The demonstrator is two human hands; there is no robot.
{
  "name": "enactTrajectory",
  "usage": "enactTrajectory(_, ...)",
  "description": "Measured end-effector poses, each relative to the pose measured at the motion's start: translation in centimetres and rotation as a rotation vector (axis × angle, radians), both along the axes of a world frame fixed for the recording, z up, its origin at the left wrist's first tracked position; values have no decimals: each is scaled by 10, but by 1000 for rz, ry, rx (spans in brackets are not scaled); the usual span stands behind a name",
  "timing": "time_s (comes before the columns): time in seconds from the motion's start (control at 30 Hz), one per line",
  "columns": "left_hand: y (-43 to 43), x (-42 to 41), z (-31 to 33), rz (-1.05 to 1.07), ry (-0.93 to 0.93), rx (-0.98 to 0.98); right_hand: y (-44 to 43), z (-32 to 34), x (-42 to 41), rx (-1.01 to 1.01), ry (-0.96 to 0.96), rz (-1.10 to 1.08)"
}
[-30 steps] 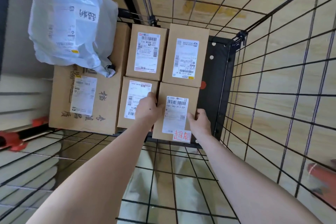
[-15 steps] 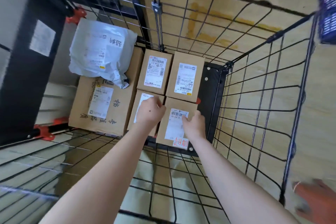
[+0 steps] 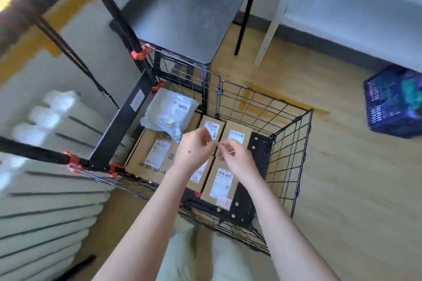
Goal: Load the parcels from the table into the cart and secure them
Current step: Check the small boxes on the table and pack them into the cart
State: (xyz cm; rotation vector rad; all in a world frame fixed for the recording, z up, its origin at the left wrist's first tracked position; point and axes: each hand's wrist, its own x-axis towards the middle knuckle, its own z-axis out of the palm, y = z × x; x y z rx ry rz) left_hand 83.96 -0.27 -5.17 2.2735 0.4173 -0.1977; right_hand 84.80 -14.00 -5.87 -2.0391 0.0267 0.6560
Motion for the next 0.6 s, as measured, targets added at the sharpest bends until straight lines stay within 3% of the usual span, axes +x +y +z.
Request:
enactTrajectory(0.2, -7, -36, 90, 132, -182, -1, -13, 83, -17, 85, -136, 102)
enactTrajectory(0.33, -9, -74, 142, 271, -291, -16, -8, 134, -33, 140, -198, 281)
enactTrajectory(0.6, 3, -162, 201, 567, -443, 25, 29, 205, -82, 281, -251, 598)
